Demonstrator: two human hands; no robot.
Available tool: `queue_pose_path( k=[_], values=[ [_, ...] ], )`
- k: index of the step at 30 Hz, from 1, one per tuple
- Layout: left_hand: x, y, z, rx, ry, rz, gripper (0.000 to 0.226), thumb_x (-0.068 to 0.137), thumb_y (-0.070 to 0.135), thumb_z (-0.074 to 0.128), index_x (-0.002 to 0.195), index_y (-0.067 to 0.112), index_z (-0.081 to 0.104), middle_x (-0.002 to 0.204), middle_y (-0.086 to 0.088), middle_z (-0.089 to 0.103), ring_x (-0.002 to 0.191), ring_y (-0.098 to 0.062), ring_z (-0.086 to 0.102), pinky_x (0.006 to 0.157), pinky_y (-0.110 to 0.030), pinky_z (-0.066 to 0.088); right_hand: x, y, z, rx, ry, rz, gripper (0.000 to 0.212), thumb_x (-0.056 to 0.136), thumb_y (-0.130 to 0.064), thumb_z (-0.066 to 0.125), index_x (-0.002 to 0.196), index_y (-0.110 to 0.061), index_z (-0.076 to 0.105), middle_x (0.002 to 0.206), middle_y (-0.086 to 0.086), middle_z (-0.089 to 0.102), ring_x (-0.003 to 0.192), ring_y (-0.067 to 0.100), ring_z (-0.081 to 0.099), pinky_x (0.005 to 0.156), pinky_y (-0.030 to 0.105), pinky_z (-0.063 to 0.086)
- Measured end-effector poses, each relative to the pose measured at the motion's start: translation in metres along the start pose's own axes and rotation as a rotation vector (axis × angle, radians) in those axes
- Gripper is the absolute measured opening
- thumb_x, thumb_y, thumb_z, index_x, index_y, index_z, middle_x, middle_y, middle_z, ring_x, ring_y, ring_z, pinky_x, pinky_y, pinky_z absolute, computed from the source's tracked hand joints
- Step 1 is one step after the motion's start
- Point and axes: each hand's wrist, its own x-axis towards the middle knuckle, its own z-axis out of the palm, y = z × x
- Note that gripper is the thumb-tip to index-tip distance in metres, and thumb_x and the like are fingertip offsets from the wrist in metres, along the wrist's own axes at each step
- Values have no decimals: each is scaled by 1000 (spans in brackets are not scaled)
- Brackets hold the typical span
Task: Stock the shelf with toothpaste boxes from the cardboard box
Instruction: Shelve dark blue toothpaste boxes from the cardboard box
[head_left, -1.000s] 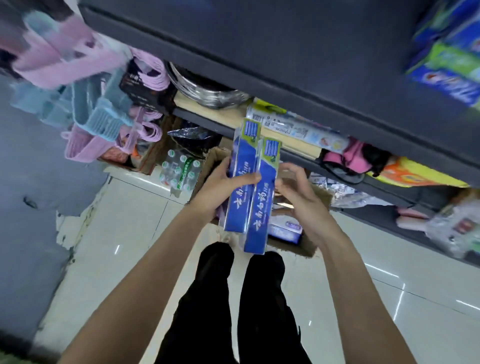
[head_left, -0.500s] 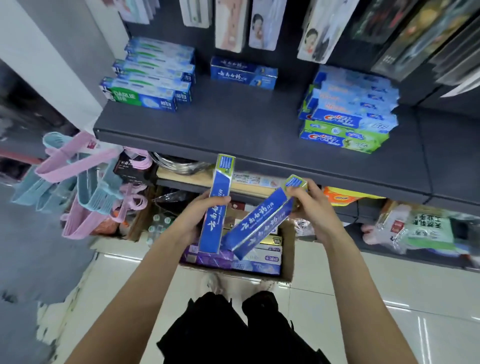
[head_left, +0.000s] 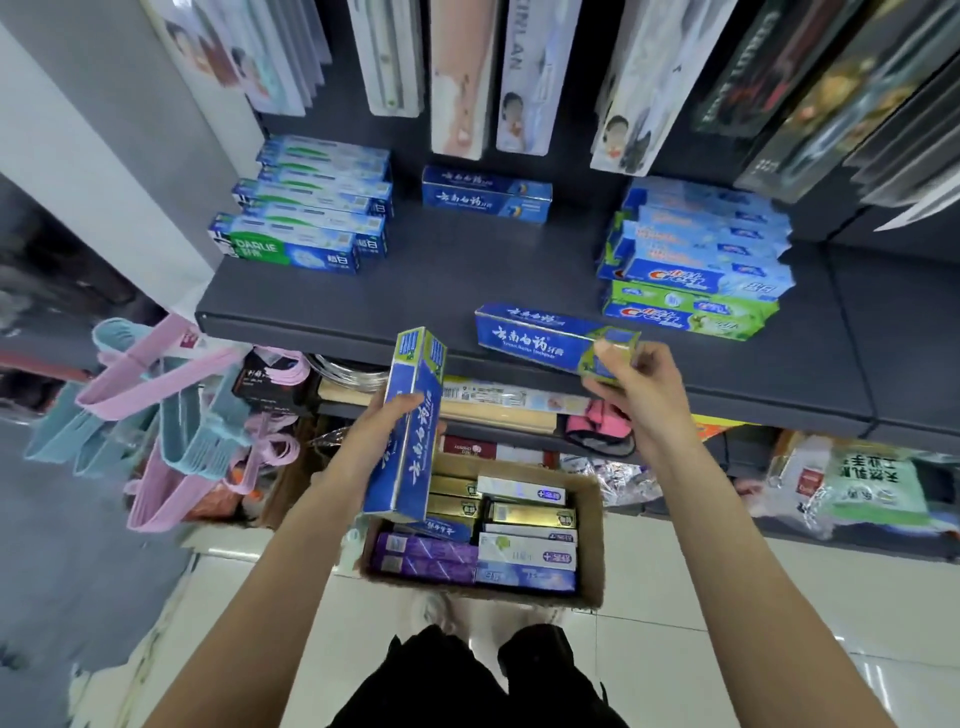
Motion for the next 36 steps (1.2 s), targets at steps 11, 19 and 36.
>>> queue_pose_path(
  k=[11, 19, 36],
  values=[
    [34, 28, -8, -48, 177, 99, 24, 86, 30, 65, 106, 25, 53, 95, -5, 67, 78, -21, 65, 69, -34, 51, 204, -17, 94, -521, 135, -192, 37, 82, -34, 70, 110, -10, 66, 103, 5, 67, 98, 19, 60, 90, 34, 47],
    [48, 41, 1, -55, 170, 107, 10, 89, 29, 62, 96, 22, 58, 79, 1, 68, 62, -12, 65, 57, -27, 52, 202, -28, 118, -100, 108, -2, 54, 89, -5, 57, 139, -10, 37, 100, 0, 54, 76, 10, 51, 76, 24, 48],
    [65, 31, 25, 78, -71, 172, 33, 87, 37, 61, 116, 21, 56, 105, -2, 68, 88, -16, 66, 85, -35, 50, 21, 10, 81, -690, -348, -338, 63, 89, -28, 64, 143, -27, 32, 145, 1, 36, 130, 15, 41, 106, 33, 39]
  ],
)
